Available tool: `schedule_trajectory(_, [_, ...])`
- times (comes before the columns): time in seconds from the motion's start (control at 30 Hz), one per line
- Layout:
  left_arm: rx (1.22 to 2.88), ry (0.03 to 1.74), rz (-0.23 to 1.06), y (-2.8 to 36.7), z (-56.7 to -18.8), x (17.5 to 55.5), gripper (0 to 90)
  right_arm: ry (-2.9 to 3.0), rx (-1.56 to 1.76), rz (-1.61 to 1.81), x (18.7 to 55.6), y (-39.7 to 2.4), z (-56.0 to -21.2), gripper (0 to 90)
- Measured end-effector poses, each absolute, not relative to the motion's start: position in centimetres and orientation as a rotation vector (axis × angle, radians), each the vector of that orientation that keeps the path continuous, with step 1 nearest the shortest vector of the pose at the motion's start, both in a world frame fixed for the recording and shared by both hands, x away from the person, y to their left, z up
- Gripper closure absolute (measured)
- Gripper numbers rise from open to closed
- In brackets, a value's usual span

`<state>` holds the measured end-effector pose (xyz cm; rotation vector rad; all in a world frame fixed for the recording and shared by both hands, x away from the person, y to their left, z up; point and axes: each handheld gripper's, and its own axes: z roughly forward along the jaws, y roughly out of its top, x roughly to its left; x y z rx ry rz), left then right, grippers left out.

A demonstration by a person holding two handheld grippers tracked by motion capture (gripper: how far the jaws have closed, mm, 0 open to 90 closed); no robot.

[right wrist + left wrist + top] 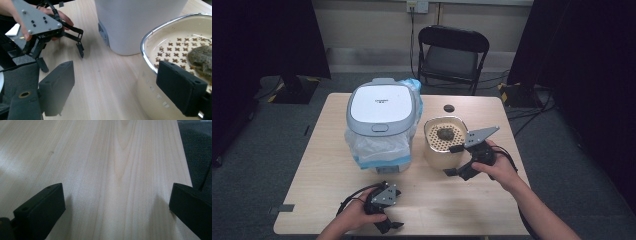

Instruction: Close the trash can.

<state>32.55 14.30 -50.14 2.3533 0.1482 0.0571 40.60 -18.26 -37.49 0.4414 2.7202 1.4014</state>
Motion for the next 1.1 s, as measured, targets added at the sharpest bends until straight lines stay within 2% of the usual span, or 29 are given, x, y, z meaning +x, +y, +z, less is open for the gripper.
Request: schedule_trajectory(1.1, [2.353,0.147,0.057,14.3,-50.1,32.6,0.0,2.766,0.488,1.352,38.9,-20.3,-42.8,14.5])
